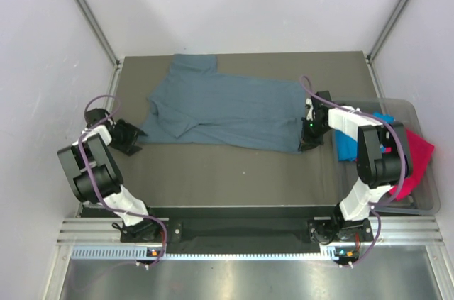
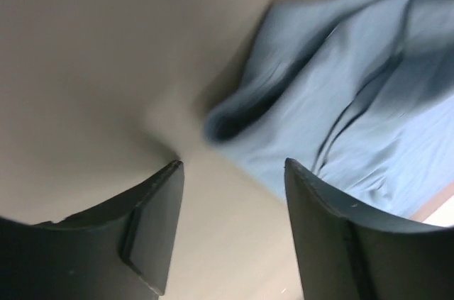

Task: Fold and stack the t-shirts
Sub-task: Fold the tshirt

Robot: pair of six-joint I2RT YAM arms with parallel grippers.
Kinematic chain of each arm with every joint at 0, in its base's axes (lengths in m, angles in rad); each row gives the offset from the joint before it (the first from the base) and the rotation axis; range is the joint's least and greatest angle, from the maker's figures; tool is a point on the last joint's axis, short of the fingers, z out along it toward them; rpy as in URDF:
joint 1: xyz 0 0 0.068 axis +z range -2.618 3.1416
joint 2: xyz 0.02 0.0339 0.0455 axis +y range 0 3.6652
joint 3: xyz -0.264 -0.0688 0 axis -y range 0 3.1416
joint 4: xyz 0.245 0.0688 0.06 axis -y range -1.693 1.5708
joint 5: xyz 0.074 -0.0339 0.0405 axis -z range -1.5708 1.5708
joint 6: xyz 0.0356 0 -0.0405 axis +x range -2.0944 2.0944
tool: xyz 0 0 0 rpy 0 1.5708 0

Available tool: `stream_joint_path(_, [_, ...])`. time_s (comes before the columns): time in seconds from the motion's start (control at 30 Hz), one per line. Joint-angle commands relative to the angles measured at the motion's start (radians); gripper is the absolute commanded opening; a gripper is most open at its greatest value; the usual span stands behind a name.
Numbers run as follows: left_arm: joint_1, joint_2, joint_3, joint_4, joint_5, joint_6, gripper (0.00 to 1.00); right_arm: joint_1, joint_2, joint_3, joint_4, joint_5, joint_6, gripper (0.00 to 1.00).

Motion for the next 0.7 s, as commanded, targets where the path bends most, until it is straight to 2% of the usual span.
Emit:
stream_joint_path(0.0, [-0.001,0.090,0.037,0.106,-0.007,-0.011,0.63,-0.002,0.026,0.038,-0.038,0.037,-0.032,0.02])
stream_joint_path(0.03, [-0.001,0.110,0.063,0.102,-0.004,-0.010,0.59,-0.002,0.036,0.042,-0.036,0.037,-0.035,0.01])
stream_joint_path(0.07, [-0.001,0.145,0.079,0.097,-0.003,-0.005,0.39,-0.003,0.040,0.045,-0.038,0.038,-0.037,0.01])
stream_joint_path(0.17, [0.001,0.176,0.132,0.056,-0.044,0.016,0.00,-0.002,0.054,0.055,-0.041,0.034,-0.037,0.01])
stream_joint_path(0.37, [0.041,0.083,0.152,-0.071,-0.220,0.092,0.00,0.001,0.022,0.020,-0.042,0.057,-0.037,0.00])
stream_joint_path(0.5, [0.110,-0.029,0.071,-0.117,-0.289,0.089,0.00,0.001,0.010,-0.029,-0.047,0.061,-0.035,0.00])
stream_joint_path(0.67, [0.119,-0.143,-0.017,-0.127,-0.325,0.084,0.00,0.009,-0.013,-0.067,-0.062,0.050,-0.037,0.00])
